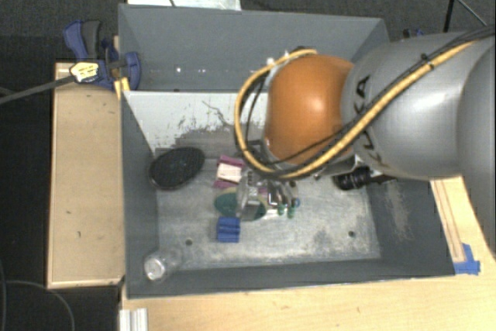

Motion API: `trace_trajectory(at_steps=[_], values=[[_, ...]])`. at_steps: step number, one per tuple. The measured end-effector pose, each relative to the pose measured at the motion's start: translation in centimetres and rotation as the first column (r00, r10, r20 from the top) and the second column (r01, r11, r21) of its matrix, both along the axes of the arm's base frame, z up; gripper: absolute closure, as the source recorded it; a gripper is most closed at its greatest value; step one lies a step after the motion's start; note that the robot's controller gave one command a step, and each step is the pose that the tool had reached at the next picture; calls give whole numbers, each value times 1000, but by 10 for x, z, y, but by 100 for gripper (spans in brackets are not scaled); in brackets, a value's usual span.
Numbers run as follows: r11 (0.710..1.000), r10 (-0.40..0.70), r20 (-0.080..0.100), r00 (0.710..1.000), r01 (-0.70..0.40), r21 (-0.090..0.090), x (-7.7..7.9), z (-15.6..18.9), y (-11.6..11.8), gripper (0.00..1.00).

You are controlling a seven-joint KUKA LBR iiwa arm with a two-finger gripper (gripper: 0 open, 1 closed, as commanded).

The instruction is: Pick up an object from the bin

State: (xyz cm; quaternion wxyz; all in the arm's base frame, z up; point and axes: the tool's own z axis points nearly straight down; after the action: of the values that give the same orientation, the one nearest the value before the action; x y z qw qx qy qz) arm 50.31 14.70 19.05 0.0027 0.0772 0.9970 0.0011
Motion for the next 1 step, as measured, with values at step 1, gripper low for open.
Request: trace_trajectory(at_steps=[1], values=[[991,135,-5,991,-135,-5,18,-27,-92,100]])
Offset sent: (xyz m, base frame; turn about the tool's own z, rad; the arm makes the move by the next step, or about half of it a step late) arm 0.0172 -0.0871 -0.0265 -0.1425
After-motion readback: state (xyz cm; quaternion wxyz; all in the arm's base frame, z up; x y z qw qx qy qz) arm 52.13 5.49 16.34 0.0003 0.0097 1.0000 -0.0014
